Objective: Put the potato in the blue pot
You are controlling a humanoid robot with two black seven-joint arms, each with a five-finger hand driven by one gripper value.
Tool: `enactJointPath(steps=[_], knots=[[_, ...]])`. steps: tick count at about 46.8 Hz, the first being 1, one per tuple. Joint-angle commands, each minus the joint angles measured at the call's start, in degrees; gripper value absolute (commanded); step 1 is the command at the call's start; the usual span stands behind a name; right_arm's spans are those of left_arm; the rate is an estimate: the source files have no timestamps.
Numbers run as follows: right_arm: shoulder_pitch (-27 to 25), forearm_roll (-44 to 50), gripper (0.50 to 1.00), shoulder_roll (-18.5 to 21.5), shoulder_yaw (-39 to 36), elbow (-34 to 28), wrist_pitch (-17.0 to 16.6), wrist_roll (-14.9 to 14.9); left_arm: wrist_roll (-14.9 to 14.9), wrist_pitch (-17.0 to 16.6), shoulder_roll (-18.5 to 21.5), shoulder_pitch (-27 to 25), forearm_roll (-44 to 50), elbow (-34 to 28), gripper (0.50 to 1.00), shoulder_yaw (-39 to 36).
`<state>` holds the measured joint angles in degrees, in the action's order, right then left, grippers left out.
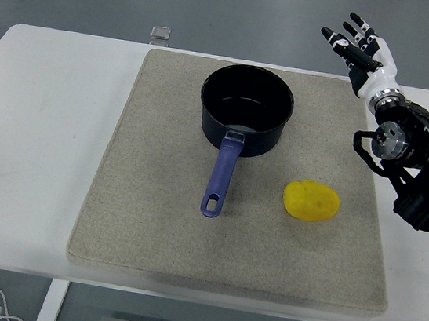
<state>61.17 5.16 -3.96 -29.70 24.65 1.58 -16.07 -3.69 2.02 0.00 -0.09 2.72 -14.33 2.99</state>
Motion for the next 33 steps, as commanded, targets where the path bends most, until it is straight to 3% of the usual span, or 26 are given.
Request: enactJointPath(steps=[1,22,33], knots=[[0.0,0.03,0.926,0.01,-0.01,0.05,0.0,-0.1,0.0,0.0,0.0,0.0,0.0,-0.17,0.994,0.0],[-0.88,0.38,0.926,-1.22,-0.01,2.33,-1.58,-0.71,0.0,0.0,0.0,-0.09,0.09,0.09,0.992,0.09],[-5.18,1.26,0.926,-9.65,0.35,12.08,-3.51,-1.85,0.0,0.0,0.0,-0.09,0.09,0.09,0.994,0.09]])
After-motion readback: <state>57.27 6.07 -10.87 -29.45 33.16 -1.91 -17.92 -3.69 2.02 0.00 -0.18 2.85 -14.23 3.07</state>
